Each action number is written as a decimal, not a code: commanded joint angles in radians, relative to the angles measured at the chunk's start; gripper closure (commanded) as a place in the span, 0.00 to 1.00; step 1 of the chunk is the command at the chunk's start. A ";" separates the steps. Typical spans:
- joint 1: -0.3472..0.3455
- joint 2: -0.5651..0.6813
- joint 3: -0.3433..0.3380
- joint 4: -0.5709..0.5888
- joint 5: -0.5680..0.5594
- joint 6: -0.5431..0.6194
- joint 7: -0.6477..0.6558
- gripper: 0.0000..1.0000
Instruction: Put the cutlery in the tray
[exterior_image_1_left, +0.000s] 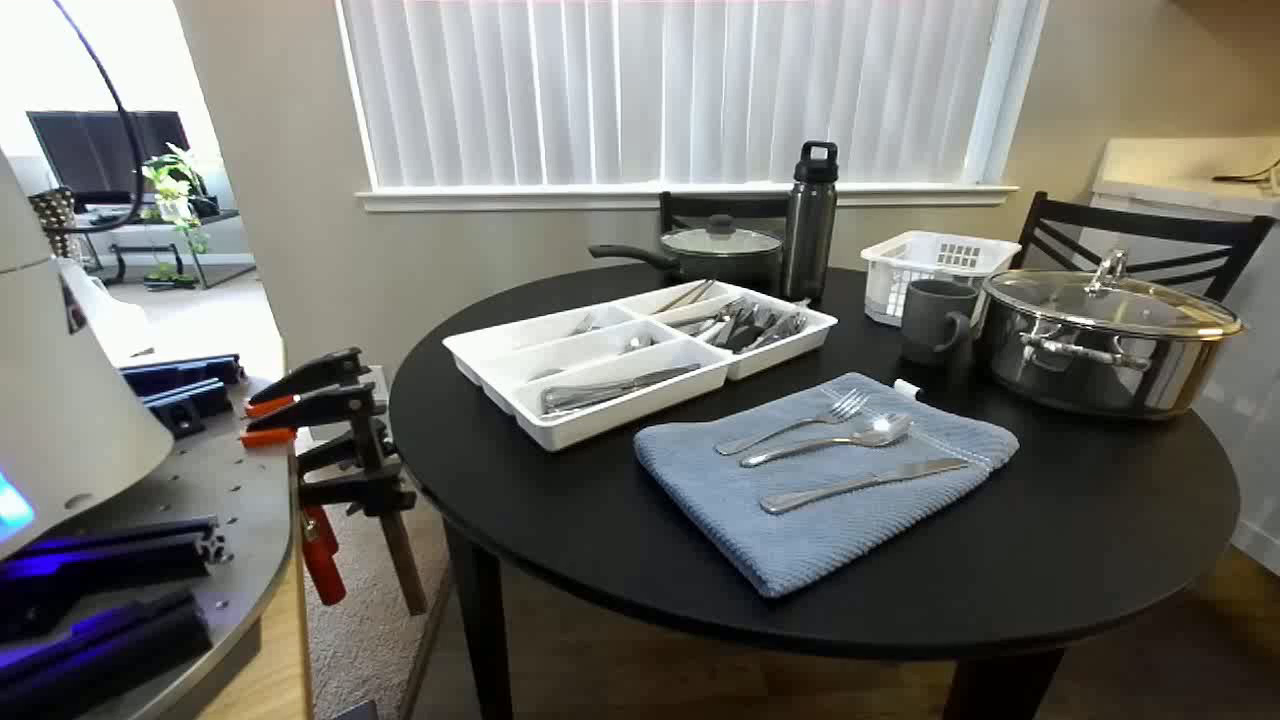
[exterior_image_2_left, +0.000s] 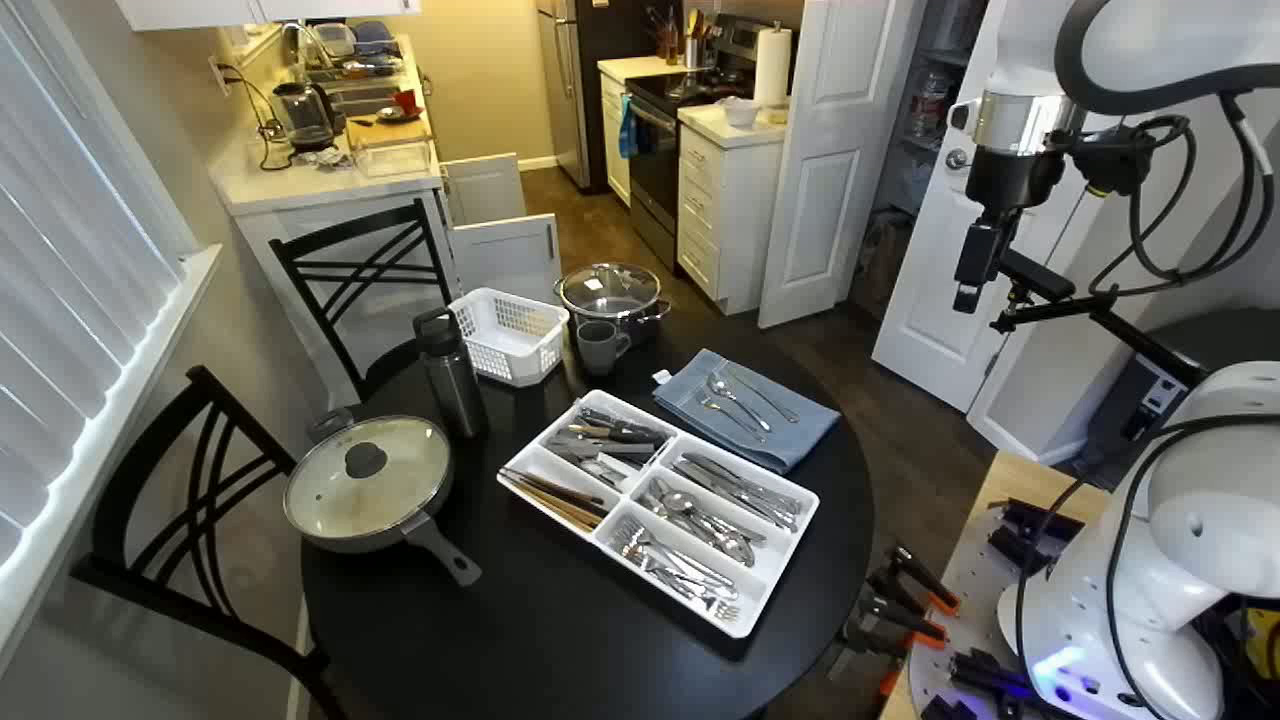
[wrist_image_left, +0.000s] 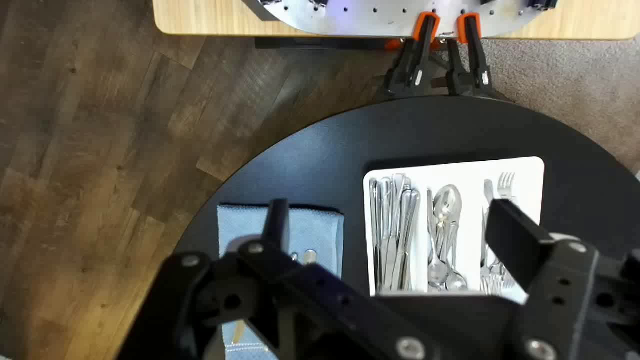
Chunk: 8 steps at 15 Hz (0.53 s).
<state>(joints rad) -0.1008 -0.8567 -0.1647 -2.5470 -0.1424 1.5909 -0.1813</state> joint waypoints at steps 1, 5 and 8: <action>0.005 0.000 -0.003 0.002 -0.002 -0.002 0.003 0.00; 0.005 0.000 -0.003 0.002 -0.002 -0.002 0.003 0.00; 0.004 0.026 -0.030 -0.022 -0.011 0.111 -0.010 0.00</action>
<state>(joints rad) -0.1007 -0.8566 -0.1664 -2.5471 -0.1424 1.5955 -0.1813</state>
